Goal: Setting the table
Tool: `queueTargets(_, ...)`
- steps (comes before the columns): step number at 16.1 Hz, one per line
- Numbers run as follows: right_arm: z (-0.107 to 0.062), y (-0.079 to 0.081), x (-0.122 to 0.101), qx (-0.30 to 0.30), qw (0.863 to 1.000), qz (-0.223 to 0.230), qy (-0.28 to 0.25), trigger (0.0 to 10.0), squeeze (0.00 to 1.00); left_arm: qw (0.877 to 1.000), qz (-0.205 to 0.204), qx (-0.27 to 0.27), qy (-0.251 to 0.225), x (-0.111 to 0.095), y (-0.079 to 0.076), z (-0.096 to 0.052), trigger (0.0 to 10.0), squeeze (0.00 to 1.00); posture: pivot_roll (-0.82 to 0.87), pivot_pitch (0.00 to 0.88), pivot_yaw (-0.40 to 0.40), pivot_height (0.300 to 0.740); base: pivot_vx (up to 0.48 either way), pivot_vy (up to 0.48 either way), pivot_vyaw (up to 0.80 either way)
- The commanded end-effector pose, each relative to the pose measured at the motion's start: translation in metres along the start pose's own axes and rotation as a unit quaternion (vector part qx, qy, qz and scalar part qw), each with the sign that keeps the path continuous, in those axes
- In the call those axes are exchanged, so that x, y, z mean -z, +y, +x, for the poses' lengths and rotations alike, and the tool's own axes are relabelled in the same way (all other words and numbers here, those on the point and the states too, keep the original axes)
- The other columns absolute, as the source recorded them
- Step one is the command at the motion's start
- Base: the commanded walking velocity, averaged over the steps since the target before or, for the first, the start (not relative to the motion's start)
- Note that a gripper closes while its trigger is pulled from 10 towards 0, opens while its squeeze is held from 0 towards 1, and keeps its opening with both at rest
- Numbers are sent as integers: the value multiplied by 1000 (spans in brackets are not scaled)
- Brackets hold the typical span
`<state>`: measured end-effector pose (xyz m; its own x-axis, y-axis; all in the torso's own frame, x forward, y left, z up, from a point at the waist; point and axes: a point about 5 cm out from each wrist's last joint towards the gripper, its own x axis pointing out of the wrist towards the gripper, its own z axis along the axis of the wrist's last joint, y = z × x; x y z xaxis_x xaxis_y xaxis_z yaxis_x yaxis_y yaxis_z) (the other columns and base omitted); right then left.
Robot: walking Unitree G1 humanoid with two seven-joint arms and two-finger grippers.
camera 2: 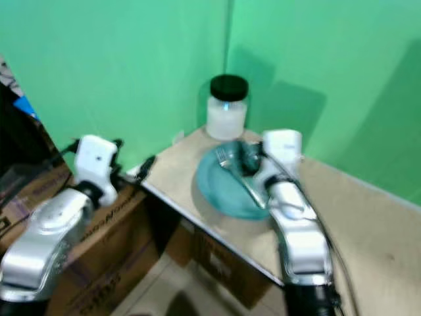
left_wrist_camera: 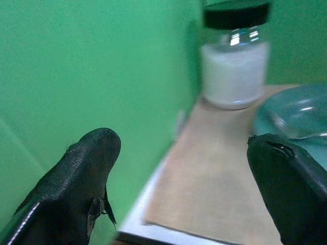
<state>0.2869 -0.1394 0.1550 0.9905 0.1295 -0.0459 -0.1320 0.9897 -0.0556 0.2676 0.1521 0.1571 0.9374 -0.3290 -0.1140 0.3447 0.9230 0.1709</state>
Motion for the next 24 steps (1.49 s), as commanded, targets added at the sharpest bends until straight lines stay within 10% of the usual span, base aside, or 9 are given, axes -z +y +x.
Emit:
queueTargets(1, -3, -12, -6, 23, 1000, -8, -6, 10000, 1000, 1000, -2, 7, -6, -2, -5, 2, 10000, 0, 70, 0, -9, 740, 0, 0, 0)
queueTargets(12, 0, -11, 0, 4, 998, -23, 65, 10000, 1000, 998, 13, 60, 19, 5, -12, -2, 10000, 0, 70, 0, -12, 740, 0, 0, 0)
queueTargets(22, 47, 12, 4, -78, 969, -51, 227, 10000, 1000, 974, 36, 208, 87, 18, -17, -24, 10000, 0, 105, 0, 15, 740, 0, 0, 0)
queueTargets(23, 51, 17, 9, -96, 962, -67, 245, 10000, 0, 971, 33, 218, 97, 19, -17, -27, 10000, 0, 113, 0, 5, 740, 0, 0, 0)
queueTargets(24, 52, 19, 13, -107, 956, -79, 263, 10000, 0, 969, 31, 223, 102, 20, -17, -30, 10000, 0, 121, 0, -3, 740, 0, 0, 0)
